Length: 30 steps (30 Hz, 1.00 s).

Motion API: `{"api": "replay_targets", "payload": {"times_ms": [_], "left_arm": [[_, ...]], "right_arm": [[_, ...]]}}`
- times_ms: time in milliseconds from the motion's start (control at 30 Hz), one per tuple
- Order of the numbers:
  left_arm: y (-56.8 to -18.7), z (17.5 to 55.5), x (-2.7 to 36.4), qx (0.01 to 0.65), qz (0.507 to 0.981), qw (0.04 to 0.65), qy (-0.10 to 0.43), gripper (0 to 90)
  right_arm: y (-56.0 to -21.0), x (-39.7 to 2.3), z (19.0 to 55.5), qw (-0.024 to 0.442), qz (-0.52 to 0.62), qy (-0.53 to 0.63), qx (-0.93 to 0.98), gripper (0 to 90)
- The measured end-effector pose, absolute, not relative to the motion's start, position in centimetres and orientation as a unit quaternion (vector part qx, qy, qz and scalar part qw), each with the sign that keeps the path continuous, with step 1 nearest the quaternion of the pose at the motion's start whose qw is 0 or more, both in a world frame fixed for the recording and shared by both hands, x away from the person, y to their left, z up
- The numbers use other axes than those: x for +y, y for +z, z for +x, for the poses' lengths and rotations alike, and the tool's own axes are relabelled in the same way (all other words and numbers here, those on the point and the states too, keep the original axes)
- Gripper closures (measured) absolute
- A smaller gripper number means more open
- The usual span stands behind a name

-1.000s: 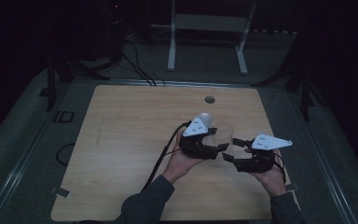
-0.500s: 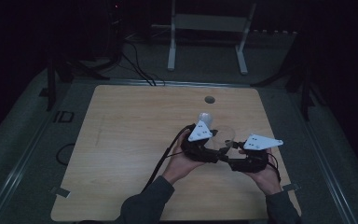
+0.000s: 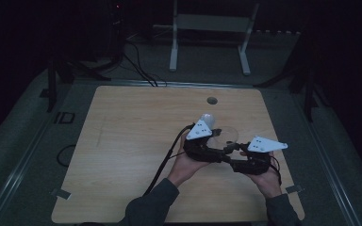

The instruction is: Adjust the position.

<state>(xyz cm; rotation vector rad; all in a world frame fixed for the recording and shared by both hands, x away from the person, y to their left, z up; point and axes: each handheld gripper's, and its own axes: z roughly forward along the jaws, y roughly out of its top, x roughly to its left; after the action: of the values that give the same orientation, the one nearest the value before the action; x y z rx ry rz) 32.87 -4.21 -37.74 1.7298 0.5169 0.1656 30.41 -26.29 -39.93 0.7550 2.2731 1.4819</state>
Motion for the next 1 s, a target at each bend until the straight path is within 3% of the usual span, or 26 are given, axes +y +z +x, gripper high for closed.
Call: {"api": "replay_targets", "payload": {"times_ms": [267,700,1000], "left_arm": [[-37.9,32.7,-4.2,0.227,0.742,0.626,0.072,26.7],[-38.2,32.3,-4.0,0.214,0.746,0.624,0.092,29.0],[-38.5,32.3,-3.6,0.219,0.747,0.618,0.108,29.4]], "right_arm": [[-40.3,-26.0,30.4,0.154,0.266,0.528,0.792,41.8],[-41.0,-26.7,30.2,0.154,0.28,0.523,0.79,28.9],[-41.8,-27.4,29.9,0.151,0.293,0.525,0.785,27.7]]}}
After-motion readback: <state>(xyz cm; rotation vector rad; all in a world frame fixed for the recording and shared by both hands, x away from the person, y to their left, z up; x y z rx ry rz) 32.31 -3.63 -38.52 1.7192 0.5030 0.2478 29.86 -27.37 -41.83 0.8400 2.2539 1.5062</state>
